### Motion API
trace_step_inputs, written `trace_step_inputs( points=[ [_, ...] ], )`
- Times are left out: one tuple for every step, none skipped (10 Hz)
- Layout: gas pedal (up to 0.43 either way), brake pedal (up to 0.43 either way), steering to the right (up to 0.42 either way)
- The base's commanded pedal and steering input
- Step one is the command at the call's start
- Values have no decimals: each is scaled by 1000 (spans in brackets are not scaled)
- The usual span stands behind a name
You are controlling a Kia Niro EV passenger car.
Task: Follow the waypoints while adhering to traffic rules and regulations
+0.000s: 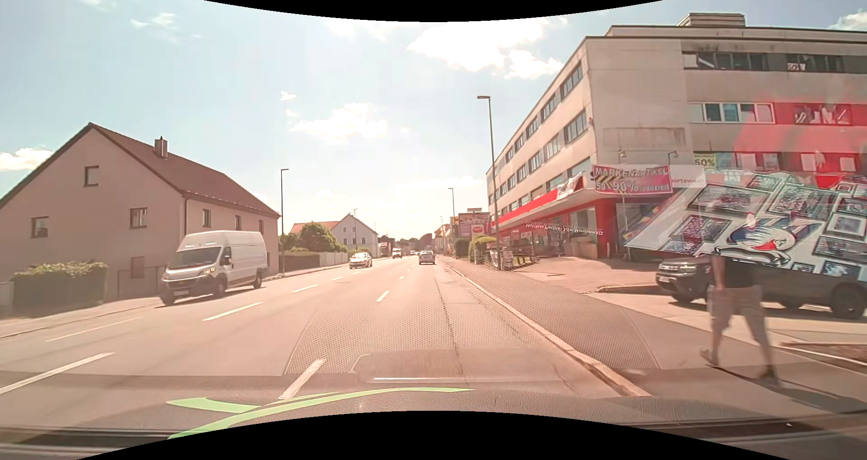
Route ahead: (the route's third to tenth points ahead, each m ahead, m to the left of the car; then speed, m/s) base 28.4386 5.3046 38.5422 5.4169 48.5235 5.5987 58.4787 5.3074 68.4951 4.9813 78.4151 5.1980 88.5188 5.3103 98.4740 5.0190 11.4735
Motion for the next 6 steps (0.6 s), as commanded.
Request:
trace_step_inputs(
  points=[
    [0, 0, -4],
    [0, 0, -4],
    [0, 0, -4],
    [0, 0, -4],
    [20, 0, -4],
    [20, 0, -4]
  ],
)
